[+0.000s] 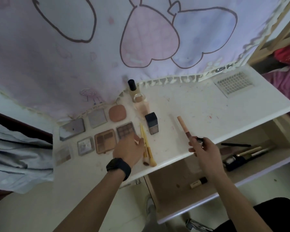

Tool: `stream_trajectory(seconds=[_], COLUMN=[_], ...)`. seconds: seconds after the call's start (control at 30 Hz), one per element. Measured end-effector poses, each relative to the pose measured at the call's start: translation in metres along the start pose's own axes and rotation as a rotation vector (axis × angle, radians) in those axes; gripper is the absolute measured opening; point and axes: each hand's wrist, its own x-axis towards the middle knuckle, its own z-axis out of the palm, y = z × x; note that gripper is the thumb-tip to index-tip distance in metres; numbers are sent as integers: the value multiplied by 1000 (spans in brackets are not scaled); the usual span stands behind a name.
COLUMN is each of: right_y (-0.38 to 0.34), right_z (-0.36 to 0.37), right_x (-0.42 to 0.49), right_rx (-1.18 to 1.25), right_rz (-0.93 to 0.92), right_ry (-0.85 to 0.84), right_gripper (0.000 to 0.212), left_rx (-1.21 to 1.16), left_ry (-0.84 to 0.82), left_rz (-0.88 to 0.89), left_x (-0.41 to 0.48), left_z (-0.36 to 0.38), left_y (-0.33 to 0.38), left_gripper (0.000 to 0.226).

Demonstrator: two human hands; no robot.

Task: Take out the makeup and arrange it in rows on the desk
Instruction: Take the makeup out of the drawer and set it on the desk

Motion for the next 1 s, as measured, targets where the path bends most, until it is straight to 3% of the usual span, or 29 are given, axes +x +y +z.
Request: stream_trajectory(seconds=[0.13, 0.2, 0.33, 0.63, 0.77, 1.0], right_y=[-37, -55, -82, -103, -110, -111], right_z=[40, 60, 93, 121, 120, 145], right_x=[48, 70, 111, 140, 164, 177], right_rx=[-190, -272, -372, -842, -767, -788], right_rz=[-31, -73, -116, -248, -213, -298], right_ry=[22, 22, 40, -54, -11, -247], right_gripper=[28, 34, 35, 36, 28, 63], left_rx=[125, 257, 451, 504, 483, 488], left_ry=[96, 112, 15, -158, -150, -141], left_rz=[161, 242, 345, 404, 427, 441], left_x=[42, 66, 110, 154, 157, 160], left_z=[-39, -46, -47, -33, -32, -31], left_y=[-1, -3, -1, -20, -20, -15], left_gripper=[18, 33, 61, 77, 77, 76])
